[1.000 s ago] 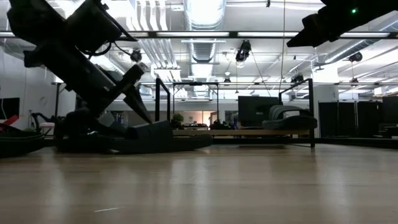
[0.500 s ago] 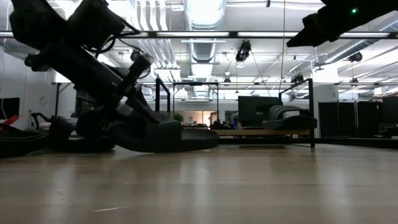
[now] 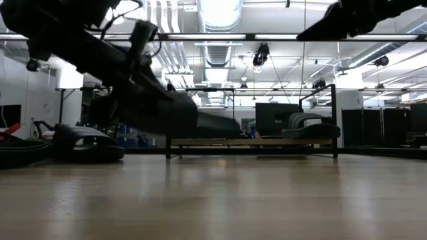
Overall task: Pick and place slides into the shelf
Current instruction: Put the black slipper on the shelf
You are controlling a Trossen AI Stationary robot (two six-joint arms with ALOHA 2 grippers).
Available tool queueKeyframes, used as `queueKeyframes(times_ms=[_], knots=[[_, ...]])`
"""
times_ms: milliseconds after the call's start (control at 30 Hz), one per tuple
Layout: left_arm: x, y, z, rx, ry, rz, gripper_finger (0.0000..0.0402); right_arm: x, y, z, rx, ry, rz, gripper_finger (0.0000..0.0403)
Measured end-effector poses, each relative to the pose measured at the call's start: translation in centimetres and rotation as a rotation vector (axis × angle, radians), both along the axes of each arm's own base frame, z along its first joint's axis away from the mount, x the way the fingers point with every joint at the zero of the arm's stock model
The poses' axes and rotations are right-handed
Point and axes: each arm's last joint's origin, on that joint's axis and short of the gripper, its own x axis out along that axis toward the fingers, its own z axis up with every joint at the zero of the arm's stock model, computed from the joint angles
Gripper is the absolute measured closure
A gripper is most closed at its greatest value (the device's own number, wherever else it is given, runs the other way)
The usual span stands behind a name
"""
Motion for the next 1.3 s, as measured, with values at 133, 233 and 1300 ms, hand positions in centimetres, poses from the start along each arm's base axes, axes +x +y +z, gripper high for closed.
queueKeyframes(times_ms=[133,233,1300], knots=[[0.0,-0.1,1.8,0.063,-0.114,-0.032,0.0401,0.4,0.4,0.1,-0.081,0.038,0.124,0.0324],[-0.1,0.1,2.5,0.121,-0.145,-0.038,0.0401,0.8,0.8,-0.3,-0.148,0.090,0.178,0.0305],[1.8,-0.7,3.3,0.093,-0.424,-0.166,0.0401,12.8,3.1,-2.1,-0.857,0.558,0.119,0.0200]])
